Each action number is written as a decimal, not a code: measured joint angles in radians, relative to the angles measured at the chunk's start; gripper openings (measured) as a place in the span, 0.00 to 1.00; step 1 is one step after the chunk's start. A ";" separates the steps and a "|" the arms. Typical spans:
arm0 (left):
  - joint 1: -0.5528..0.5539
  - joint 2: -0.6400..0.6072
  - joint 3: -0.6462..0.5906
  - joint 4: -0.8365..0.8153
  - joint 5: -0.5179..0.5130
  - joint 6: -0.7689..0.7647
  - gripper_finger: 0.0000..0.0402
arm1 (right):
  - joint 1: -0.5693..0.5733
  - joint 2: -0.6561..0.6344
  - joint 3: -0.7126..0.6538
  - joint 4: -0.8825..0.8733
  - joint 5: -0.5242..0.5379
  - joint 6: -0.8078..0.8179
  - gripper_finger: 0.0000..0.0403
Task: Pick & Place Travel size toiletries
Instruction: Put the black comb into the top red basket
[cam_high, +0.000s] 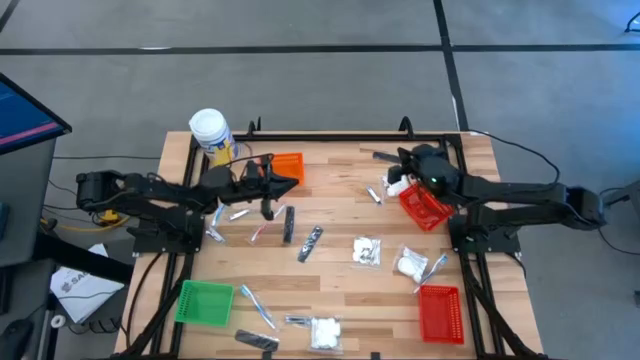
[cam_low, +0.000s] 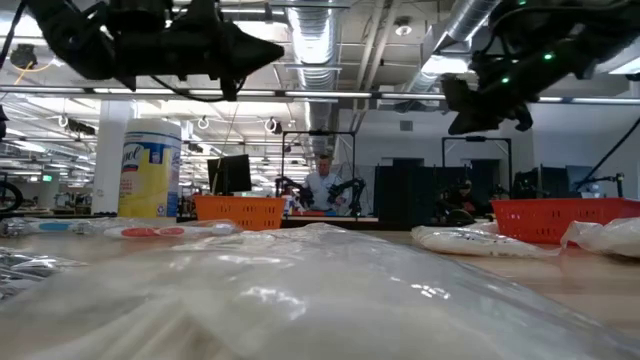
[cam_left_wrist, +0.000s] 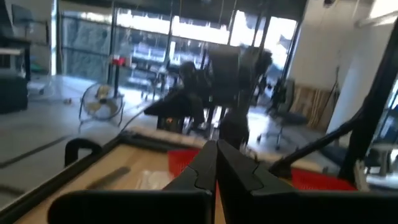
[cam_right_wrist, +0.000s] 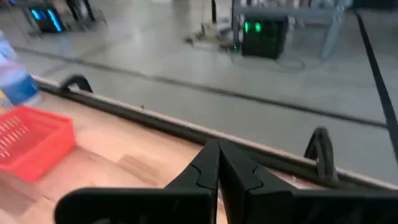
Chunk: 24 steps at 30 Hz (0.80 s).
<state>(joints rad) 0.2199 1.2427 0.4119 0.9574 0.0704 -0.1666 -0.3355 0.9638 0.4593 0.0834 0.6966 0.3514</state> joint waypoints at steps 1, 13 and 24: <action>-0.001 0.000 0.022 -0.062 0.000 0.010 0.01 | -0.010 0.028 0.024 -0.022 -0.014 0.010 0.00; -0.006 0.000 0.145 -0.440 0.006 0.156 0.01 | -0.112 0.330 0.243 -0.230 -0.264 0.037 0.00; -0.009 -0.055 0.146 -0.452 0.005 0.155 0.01 | -0.242 0.575 0.385 -0.392 -0.337 0.208 0.00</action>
<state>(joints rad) 0.2108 1.1877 0.5575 0.5050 0.0757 -0.0113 -0.5770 1.5384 0.8439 -0.3089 0.3595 0.5592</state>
